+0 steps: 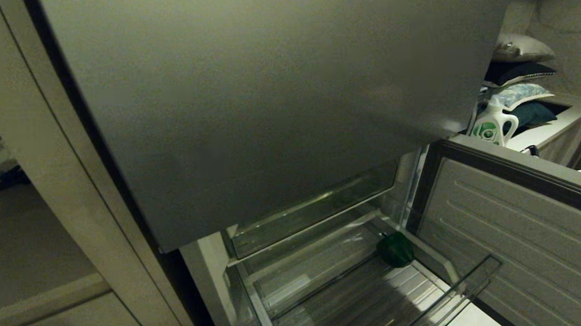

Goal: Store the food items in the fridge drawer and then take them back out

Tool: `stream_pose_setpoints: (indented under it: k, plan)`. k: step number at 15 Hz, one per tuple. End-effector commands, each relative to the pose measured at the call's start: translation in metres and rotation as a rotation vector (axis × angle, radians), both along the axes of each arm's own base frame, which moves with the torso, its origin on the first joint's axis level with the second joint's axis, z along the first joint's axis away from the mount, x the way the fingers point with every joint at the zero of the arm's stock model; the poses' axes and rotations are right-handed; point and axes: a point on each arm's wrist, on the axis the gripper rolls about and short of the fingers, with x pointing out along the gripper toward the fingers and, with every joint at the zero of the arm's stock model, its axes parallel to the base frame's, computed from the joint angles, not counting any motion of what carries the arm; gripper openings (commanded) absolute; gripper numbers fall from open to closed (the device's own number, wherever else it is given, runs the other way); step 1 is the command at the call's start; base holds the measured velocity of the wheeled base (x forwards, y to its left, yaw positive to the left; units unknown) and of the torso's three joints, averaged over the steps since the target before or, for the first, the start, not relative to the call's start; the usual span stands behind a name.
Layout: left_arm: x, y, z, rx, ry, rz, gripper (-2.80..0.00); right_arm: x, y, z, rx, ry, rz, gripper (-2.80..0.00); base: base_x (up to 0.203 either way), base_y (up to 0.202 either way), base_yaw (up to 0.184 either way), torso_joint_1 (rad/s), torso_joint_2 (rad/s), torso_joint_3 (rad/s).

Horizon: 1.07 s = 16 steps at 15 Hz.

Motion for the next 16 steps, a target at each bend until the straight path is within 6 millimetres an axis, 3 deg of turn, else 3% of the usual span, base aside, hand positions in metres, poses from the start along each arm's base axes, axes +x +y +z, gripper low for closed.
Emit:
stream_pose_setpoints:
  k: [1, 16]
  plan:
    - [0.0001, 0.0000, 0.0000, 0.000, 0.002, 0.000, -2.80, 0.0025, 0.0000, -0.0084, 0.000, 0.030, 0.001, -2.80, 0.000, 0.000, 0.000, 0.000, 0.00, 0.000]
    - [0.0001, 0.0000, 0.0000, 0.002, 0.002, 0.000, -2.80, 0.0024, 0.0000, -0.0083, 0.001, 0.027, 0.002, -2.80, 0.000, 0.000, 0.000, 0.078, -0.16, -0.087]
